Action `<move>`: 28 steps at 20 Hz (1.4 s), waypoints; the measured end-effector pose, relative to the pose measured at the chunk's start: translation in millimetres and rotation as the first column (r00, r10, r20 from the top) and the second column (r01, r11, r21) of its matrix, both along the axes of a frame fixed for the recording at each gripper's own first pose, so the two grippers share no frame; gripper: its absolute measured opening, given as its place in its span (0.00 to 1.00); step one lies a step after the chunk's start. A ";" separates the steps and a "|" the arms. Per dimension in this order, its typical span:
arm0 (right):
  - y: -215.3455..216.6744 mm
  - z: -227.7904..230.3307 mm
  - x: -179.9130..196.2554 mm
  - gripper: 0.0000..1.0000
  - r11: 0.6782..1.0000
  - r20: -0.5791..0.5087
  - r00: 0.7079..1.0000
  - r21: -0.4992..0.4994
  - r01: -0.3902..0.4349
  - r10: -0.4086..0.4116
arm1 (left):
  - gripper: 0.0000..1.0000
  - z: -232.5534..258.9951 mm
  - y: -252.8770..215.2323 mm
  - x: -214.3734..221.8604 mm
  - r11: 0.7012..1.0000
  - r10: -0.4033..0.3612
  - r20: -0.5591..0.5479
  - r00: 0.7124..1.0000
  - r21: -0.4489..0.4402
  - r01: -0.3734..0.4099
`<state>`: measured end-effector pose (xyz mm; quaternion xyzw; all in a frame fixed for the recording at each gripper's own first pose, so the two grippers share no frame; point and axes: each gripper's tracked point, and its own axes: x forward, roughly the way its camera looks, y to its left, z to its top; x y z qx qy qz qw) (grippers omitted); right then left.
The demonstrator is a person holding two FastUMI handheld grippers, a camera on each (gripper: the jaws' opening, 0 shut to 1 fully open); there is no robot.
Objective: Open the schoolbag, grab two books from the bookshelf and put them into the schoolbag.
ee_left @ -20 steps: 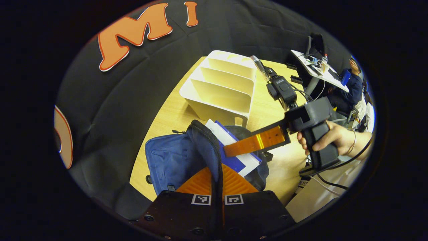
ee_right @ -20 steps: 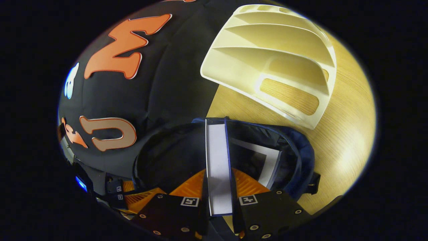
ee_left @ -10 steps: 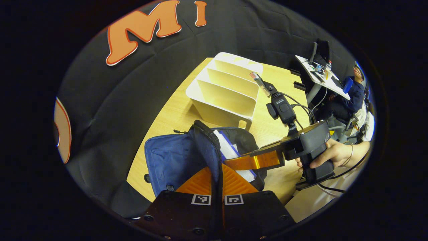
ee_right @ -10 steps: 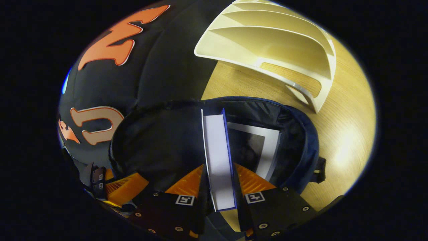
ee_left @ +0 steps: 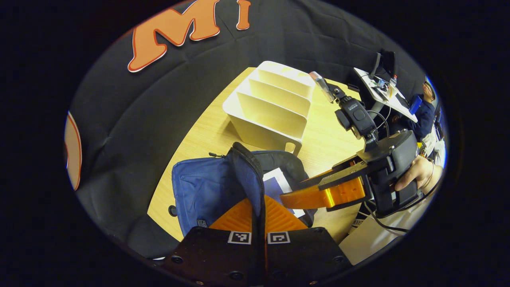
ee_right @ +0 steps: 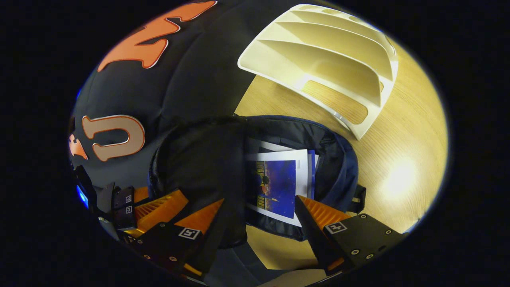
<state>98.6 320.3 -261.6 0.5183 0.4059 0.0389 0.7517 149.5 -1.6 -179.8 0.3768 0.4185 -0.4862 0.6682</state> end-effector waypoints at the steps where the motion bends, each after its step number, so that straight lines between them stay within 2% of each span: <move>1: -3.6 -1.2 -1.5 0.97 1.000 -0.002 1.000 0.001 0.003 -0.003 | 0.01 -1.0 0.8 -0.6 1.000 0.006 -0.004 1.000 0.001 -0.006; 9: -38.2 4.9 -24.5 0.97 0.999 0.003 1.000 -0.040 -0.005 0.005 | 0.04 -18.1 1.4 -13.2 0.999 0.047 -0.061 0.997 0.003 -0.047; 11: -46.7 5.3 -28.8 0.97 0.999 -0.001 1.000 -0.049 -0.014 0.014 | 0.08 -21.9 -2.4 -19.9 0.998 0.066 -0.092 0.994 -0.001 -0.067; 12: -49.8 6.0 -30.6 0.97 0.999 -0.002 1.000 -0.048 -0.024 0.024 | 0.16 -23.5 -5.6 -24.1 0.997 0.074 -0.102 0.992 -0.005 -0.075; 13: -52.5 5.5 -32.3 0.97 0.999 -0.004 1.000 -0.045 -0.031 0.031 | 0.18 -24.7 -7.6 -30.0 0.997 0.075 -0.119 0.990 -0.008 -0.076; 14: -55.7 5.5 -32.7 0.97 0.998 -0.006 0.999 -0.044 -0.035 0.035 | 0.31 -24.9 -9.3 -33.3 0.997 0.070 -0.122 0.990 -0.003 -0.071; 15: -58.4 6.0 -33.6 0.97 0.998 -0.007 0.999 -0.046 -0.042 0.041 | 0.35 -28.4 -7.5 -35.7 0.998 0.066 -0.118 0.991 0.005 -0.066; 18: -64.1 4.7 -36.4 0.97 0.996 -0.013 0.998 -0.057 -0.066 0.065 | 1.00 -31.7 -7.9 -32.7 0.995 0.098 -0.099 0.990 0.017 -0.097; 22: -73.7 -5.3 -40.6 0.97 0.991 -0.047 0.993 -0.076 -0.114 0.110 | 1.00 -45.5 -4.4 -44.1 0.986 0.169 -0.142 0.975 0.023 -0.168; 28: -101.3 -1.9 -46.1 0.97 0.974 -0.052 0.983 -0.131 -0.183 0.177 | 1.00 -44.7 -12.6 -57.5 0.970 0.244 -0.104 0.964 0.006 -0.245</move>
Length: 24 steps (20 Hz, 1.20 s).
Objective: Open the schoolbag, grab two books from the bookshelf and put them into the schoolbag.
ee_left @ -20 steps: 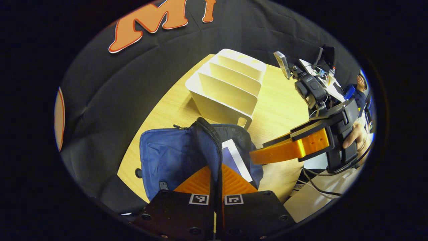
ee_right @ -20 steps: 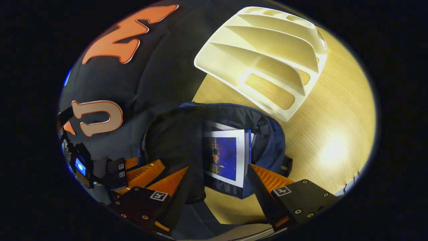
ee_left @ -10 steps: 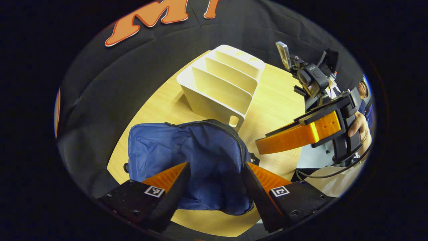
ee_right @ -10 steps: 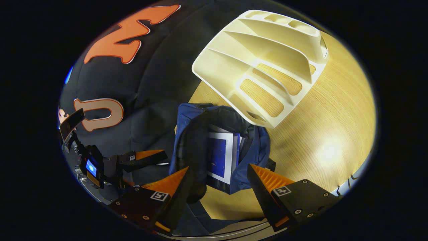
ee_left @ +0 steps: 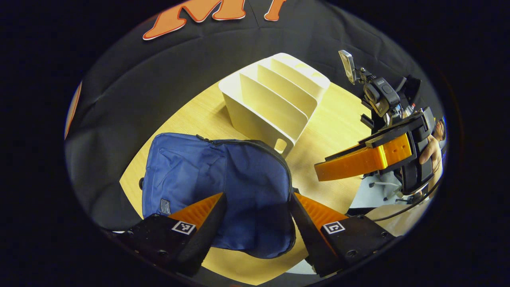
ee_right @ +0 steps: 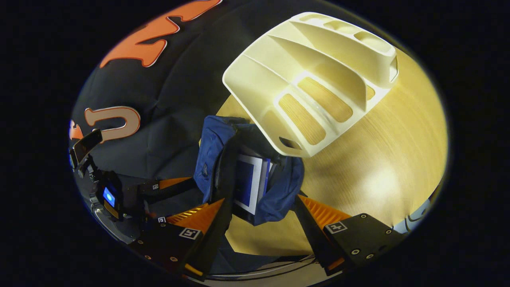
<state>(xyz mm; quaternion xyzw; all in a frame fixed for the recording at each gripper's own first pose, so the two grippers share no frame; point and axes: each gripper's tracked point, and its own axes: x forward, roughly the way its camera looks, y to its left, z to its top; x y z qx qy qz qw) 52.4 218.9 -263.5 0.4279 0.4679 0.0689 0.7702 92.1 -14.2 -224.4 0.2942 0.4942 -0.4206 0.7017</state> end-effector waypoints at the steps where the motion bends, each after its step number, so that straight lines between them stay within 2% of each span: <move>1: -8.4 5.1 -0.7 0.97 1.000 0.005 1.000 -0.005 -0.008 0.008 | 1.00 3.5 -3.6 -3.0 1.000 0.007 0.016 1.000 0.000 -0.007; 5: -41.4 15.7 -9.2 0.97 0.998 0.037 0.998 -0.045 -0.040 0.042 | 1.00 25.5 -28.4 -9.9 0.998 0.056 0.079 0.995 -0.023 -0.054; 9: -77.6 36.1 -12.7 0.97 0.992 0.094 0.993 -0.108 -0.067 0.077 | 0.99 48.5 -59.8 -13.2 0.988 0.135 0.161 0.978 -0.100 -0.120; 12: -105.8 61.6 -10.8 0.97 0.980 0.175 0.980 -0.190 -0.066 0.100 | 0.99 77.3 -85.3 -16.5 0.968 0.204 0.231 0.951 -0.192 -0.161; 15: -136.1 95.1 -11.8 0.97 0.960 0.284 0.954 -0.279 -0.018 0.100 | 0.99 103.6 -103.6 -10.7 0.938 0.280 0.314 0.907 -0.291 -0.188; 20: -173.4 142.9 -12.9 0.97 0.902 0.451 0.884 -0.422 0.089 0.124 | 0.98 162.2 -127.4 -7.3 0.865 0.404 0.441 0.801 -0.469 -0.178; 21: -175.0 158.5 -12.8 0.97 0.898 0.505 0.854 -0.424 0.118 0.126 | 0.98 166.1 -127.3 -6.1 0.847 0.428 0.458 0.779 -0.503 -0.170; 24: -187.4 210.3 -16.7 0.97 0.886 0.665 0.739 -0.401 0.233 0.107 | 0.98 188.1 -126.9 2.5 0.801 0.500 0.532 0.683 -0.584 -0.132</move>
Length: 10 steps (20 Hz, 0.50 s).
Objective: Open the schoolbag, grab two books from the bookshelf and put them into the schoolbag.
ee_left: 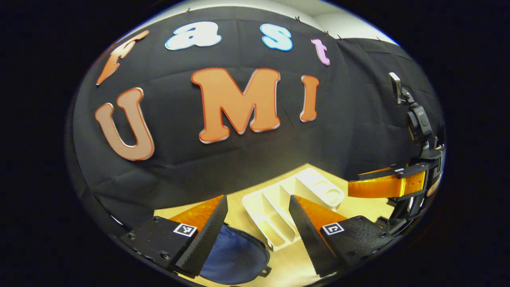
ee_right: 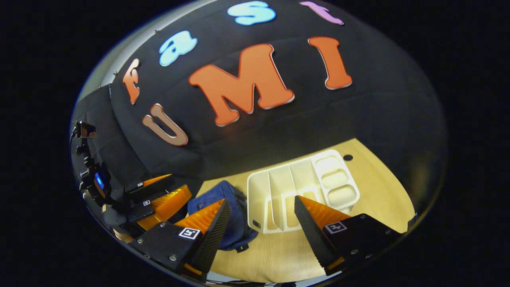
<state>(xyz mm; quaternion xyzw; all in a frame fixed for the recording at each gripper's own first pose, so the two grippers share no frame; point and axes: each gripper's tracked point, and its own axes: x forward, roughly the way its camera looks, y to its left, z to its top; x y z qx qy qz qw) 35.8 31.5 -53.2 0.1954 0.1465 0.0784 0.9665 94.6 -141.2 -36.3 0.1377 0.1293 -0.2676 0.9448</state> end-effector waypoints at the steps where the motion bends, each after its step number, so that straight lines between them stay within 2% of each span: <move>1: -6.4 12.3 -2.9 0.97 0.999 0.055 0.998 -0.022 0.026 -0.025 | 0.98 0.5 0.5 -1.0 1.000 0.008 0.040 0.999 -0.025 -0.007; 3: -19.9 27.4 -6.6 0.97 0.993 0.141 0.988 -0.085 0.080 -0.068 | 0.97 -2.5 2.0 -6.6 0.997 0.006 0.073 0.997 -0.071 -0.001; 7: -34.8 44.4 4.3 0.96 0.958 0.243 0.957 -0.200 0.207 -0.156 | 0.97 6.0 6.8 -2.6 0.989 0.073 0.088 0.993 -0.132 -0.061; 10: -30.5 46.8 3.1 0.97 0.958 0.242 0.957 -0.197 0.209 -0.159 | 0.97 11.1 7.2 -4.0 0.980 0.106 0.109 0.988 -0.182 -0.085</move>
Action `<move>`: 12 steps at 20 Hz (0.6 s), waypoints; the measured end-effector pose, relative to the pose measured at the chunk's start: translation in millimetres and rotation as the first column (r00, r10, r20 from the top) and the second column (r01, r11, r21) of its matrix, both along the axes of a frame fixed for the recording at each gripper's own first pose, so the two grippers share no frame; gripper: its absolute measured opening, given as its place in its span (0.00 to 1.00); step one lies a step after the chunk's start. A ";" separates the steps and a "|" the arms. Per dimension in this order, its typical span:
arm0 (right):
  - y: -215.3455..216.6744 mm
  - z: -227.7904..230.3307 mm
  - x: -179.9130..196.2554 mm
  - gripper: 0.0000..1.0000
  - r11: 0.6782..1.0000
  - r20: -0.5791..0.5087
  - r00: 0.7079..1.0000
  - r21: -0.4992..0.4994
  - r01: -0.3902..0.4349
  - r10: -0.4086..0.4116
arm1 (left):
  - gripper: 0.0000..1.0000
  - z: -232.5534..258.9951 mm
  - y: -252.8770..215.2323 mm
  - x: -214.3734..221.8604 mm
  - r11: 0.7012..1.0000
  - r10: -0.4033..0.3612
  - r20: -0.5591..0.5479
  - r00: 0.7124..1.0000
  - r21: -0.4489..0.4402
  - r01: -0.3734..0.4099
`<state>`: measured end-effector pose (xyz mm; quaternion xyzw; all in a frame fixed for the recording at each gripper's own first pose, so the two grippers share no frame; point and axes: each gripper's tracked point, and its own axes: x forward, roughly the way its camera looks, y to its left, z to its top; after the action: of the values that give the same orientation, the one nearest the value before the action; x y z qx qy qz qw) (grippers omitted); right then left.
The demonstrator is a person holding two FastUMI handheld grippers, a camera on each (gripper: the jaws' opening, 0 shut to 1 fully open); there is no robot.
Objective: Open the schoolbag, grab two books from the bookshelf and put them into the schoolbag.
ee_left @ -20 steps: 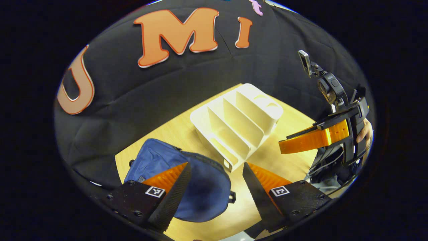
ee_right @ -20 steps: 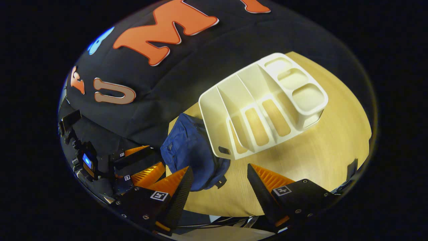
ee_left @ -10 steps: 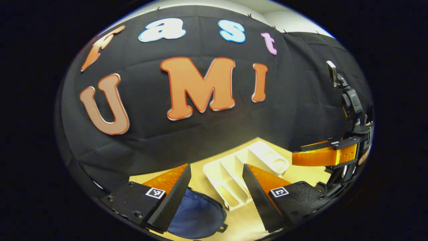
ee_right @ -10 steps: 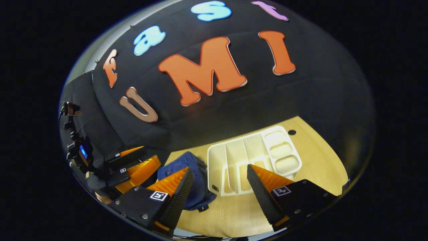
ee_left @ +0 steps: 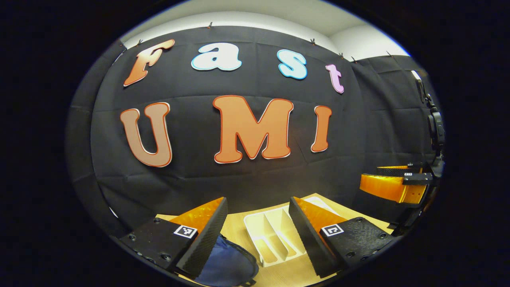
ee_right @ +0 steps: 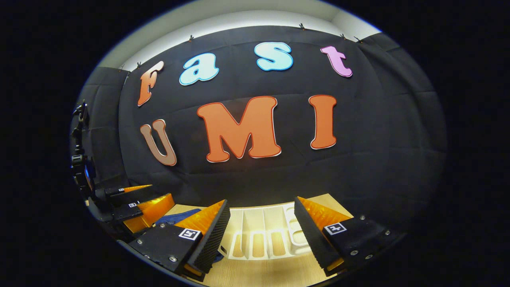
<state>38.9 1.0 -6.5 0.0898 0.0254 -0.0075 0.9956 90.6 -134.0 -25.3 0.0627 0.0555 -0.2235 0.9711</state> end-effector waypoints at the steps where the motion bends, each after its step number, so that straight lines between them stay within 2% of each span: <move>1: -0.4 -1.8 -0.9 0.97 1.000 -0.004 1.000 -0.005 0.004 -0.004 | 0.96 4.4 0.6 0.6 1.000 0.014 0.023 1.000 -0.015 -0.014; 4: -1.3 -2.9 -5.0 0.97 1.000 0.000 1.000 -0.025 0.009 -0.009 | 0.95 11.8 1.6 -1.7 1.000 0.022 0.076 0.997 -0.005 -0.022; 5: -2.0 -2.0 -5.2 0.97 1.000 -0.002 1.000 -0.021 0.006 -0.006 | 1.00 13.8 1.9 -1.8 1.000 0.023 0.084 0.996 0.007 -0.023; 6: -1.2 -2.0 -5.1 0.97 1.000 -0.004 1.000 -0.011 -0.001 0.000 | 1.00 14.0 1.2 -0.8 1.000 0.017 0.089 0.996 0.014 -0.019; 7: 0.3 -2.5 -5.3 0.96 1.000 -0.006 1.000 0.000 -0.006 0.006 | 1.00 13.5 -1.0 -1.9 1.000 0.012 0.088 0.996 0.018 -0.014; 8: 0.8 -2.6 -3.6 0.97 1.000 -0.008 1.000 0.006 -0.006 0.006 | 0.95 12.2 -3.8 -2.5 1.000 0.006 0.085 0.996 0.020 -0.008; 9: -0.2 -1.9 -2.7 0.97 1.000 -0.008 1.000 0.007 -0.005 0.005 | 1.00 11.0 -5.6 -3.7 1.000 0.003 0.081 0.997 0.022 -0.005; 11: -0.5 -0.2 -2.6 0.97 1.000 -0.006 1.000 0.008 -0.006 0.006 | 1.00 9.5 -5.6 -4.6 1.000 0.003 0.072 0.997 0.026 -0.005; 12: -0.6 0.0 -1.9 0.97 1.000 -0.004 1.000 0.010 -0.009 0.009 | 0.95 8.4 -5.6 -4.4 1.000 0.006 0.068 0.998 0.026 -0.008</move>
<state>36.9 0.5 -6.4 0.0946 0.0279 -0.0033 0.9951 86.1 -139.6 -16.8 0.0829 0.0257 -0.2171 0.9723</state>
